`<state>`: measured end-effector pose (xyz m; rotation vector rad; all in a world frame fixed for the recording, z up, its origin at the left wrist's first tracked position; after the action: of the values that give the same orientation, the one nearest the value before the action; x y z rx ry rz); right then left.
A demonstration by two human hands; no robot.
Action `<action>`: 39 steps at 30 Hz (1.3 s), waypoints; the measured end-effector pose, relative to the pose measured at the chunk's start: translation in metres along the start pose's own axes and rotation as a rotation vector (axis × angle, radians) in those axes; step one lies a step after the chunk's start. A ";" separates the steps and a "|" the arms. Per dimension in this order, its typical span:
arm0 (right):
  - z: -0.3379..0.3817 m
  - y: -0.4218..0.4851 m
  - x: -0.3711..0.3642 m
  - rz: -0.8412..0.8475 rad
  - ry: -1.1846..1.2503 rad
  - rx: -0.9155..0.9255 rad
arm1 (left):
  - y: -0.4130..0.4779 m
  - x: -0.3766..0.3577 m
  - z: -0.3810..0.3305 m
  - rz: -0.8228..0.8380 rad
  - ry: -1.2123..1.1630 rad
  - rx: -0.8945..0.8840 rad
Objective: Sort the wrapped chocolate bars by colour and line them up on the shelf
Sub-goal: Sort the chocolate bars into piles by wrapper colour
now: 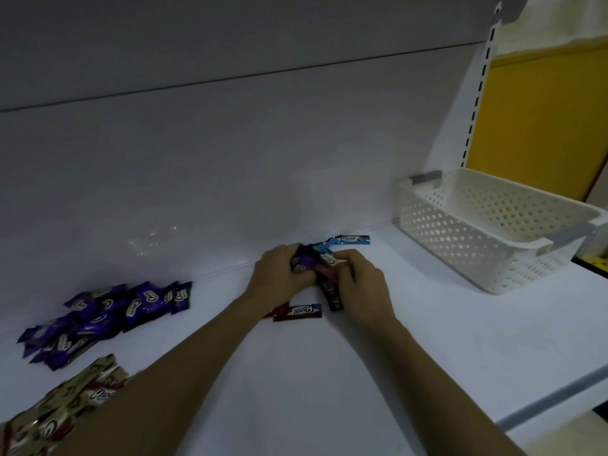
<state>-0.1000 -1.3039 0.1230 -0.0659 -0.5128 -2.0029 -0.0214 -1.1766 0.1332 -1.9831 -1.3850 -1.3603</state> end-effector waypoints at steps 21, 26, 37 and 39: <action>0.119 -0.023 -0.130 0.321 0.351 0.178 | -0.085 0.067 0.080 -0.170 -1.439 0.627; 0.155 -0.041 -0.206 0.521 0.505 0.082 | -0.137 0.115 0.124 -0.337 -1.525 0.698; 0.232 -0.146 -0.364 0.940 0.548 -0.043 | -0.281 0.206 0.228 -0.780 -1.496 0.715; 0.237 -0.164 -0.384 1.012 0.587 -0.126 | -0.309 0.217 0.249 -0.858 -1.427 0.761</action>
<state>-0.0994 -0.8272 0.1834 0.1579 0.0557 -0.9765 -0.1526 -0.7437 0.1355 -1.6710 -2.8739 0.8102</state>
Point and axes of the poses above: each hand's wrist, its own y-axis towards the middle knuckle, its own x-axis out of the back of the hand, z = x × y, the point moved 10 cm from there along y, towards the middle knuckle, and after that the axes turned 11 degrees about y, right-handed, at the moved point
